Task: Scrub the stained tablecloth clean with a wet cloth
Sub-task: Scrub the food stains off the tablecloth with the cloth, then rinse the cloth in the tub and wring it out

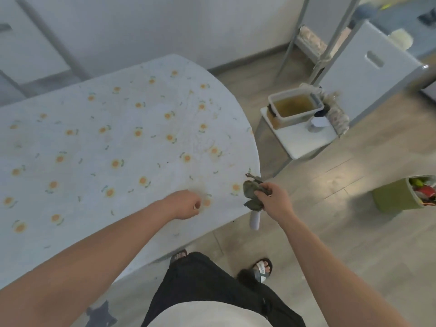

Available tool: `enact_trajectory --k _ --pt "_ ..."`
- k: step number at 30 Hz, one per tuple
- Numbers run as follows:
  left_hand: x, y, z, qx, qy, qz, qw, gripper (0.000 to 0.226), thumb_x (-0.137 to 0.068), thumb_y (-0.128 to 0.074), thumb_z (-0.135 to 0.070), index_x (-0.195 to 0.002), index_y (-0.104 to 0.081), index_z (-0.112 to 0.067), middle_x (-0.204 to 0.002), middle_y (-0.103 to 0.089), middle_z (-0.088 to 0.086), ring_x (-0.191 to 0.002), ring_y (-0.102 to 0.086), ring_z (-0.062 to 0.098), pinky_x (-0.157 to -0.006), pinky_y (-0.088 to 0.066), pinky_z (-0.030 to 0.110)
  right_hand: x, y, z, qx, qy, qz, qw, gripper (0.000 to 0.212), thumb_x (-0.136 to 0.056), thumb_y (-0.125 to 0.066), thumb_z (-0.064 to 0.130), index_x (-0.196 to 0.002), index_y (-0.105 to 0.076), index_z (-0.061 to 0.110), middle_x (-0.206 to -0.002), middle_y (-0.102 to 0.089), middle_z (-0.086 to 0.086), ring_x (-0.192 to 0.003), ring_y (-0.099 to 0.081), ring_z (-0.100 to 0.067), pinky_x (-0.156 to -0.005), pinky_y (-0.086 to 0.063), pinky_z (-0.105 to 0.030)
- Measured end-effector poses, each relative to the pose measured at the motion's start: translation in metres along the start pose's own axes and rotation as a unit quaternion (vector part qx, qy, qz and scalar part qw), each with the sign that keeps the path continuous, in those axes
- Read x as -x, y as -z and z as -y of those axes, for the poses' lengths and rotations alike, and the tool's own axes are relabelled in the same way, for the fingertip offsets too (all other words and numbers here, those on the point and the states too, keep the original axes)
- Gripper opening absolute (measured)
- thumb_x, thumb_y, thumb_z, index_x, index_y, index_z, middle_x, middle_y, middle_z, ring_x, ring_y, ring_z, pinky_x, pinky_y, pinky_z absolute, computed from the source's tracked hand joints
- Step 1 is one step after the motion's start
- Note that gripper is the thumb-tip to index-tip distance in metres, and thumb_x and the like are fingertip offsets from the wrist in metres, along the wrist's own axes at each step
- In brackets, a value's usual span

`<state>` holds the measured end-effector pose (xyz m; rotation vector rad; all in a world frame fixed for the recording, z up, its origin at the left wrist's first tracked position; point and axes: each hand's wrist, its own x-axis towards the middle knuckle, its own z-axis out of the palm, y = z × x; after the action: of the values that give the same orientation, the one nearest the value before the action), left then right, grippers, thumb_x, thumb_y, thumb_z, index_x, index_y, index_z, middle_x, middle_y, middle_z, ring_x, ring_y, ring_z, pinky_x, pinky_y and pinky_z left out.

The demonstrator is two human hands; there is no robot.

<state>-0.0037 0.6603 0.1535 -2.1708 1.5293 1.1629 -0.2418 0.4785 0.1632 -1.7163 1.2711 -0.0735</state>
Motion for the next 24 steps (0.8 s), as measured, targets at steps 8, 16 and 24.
enact_trajectory --k 8,16,24 --pt "-0.062 0.077 -0.147 0.034 -0.016 -0.026 0.999 0.033 -0.102 -0.058 -0.030 -0.130 -0.066 -0.015 -0.129 -0.065 0.004 -0.114 -0.061 0.025 -0.090 -0.045 0.030 -0.040 0.110 0.021 0.022 0.114 0.036 0.993 0.008 -0.090 -0.069 0.027 -0.094 -0.069 0.034 -0.084 -0.070 0.013 -0.078 -0.066 -0.013 -0.076 -0.059 -0.043" --pt "-0.136 0.186 -0.225 -0.063 -0.042 -0.005 0.997 0.035 -0.106 -0.052 -0.029 -0.129 -0.068 -0.008 -0.132 -0.064 0.009 -0.119 -0.058 0.029 -0.097 -0.046 0.036 -0.119 0.200 0.065 0.053 0.171 0.032 0.983 0.015 -0.094 -0.066 0.028 -0.109 -0.067 0.031 -0.098 -0.067 0.013 -0.094 -0.063 -0.013 -0.083 -0.053 -0.032" --pt "-0.225 0.331 -0.249 -0.163 -0.025 -0.021 0.986 0.028 -0.100 -0.056 -0.015 -0.116 -0.069 0.003 -0.117 -0.068 0.020 -0.105 -0.065 0.036 -0.075 -0.040 0.032 -0.233 0.286 0.107 0.074 0.179 0.013 0.981 0.022 -0.094 -0.067 0.025 -0.116 -0.067 0.025 -0.105 -0.065 0.009 -0.099 -0.060 -0.016 -0.089 -0.051 -0.034"
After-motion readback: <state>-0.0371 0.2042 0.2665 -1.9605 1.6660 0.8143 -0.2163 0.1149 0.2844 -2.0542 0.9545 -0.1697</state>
